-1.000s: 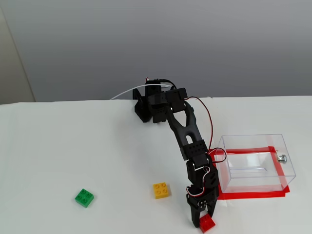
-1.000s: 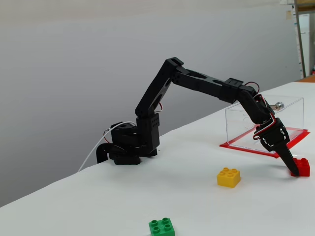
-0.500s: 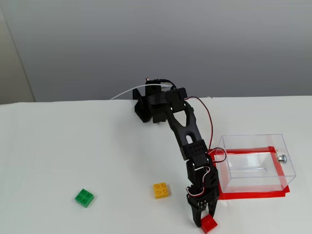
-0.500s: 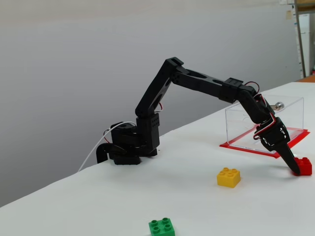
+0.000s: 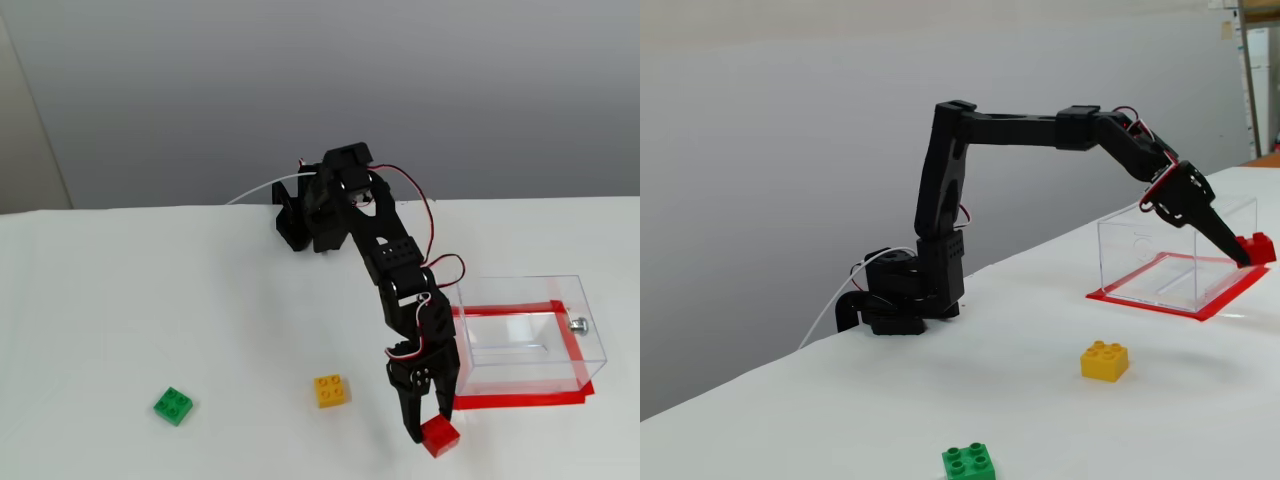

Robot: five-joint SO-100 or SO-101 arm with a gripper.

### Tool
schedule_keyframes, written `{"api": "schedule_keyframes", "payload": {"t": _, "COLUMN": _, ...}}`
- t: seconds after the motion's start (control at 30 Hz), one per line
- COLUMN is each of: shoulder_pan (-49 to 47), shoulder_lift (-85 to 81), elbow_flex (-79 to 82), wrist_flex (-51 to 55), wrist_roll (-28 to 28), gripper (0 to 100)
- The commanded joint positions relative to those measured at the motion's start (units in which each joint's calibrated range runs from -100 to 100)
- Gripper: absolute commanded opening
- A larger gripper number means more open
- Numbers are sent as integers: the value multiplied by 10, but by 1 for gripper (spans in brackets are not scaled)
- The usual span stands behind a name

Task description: Pick the red lego brick and place it into the transparent box

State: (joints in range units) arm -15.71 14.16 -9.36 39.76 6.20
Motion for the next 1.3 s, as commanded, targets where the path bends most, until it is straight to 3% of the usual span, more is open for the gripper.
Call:
{"api": "schedule_keyframes", "payload": {"t": 0.0, "shoulder_pan": -2, "shoulder_lift": -94, "elbow_flex": 15, "wrist_flex": 11, "wrist_roll": -1, "gripper": 10}}
{"api": "schedule_keyframes", "payload": {"t": 0.43, "shoulder_pan": -104, "shoulder_lift": -210, "elbow_flex": 11, "wrist_flex": 84, "wrist_roll": -1, "gripper": 10}}
{"api": "schedule_keyframes", "payload": {"t": 1.27, "shoulder_pan": -356, "shoulder_lift": -179, "elbow_flex": 13, "wrist_flex": 97, "wrist_roll": 0, "gripper": 10}}
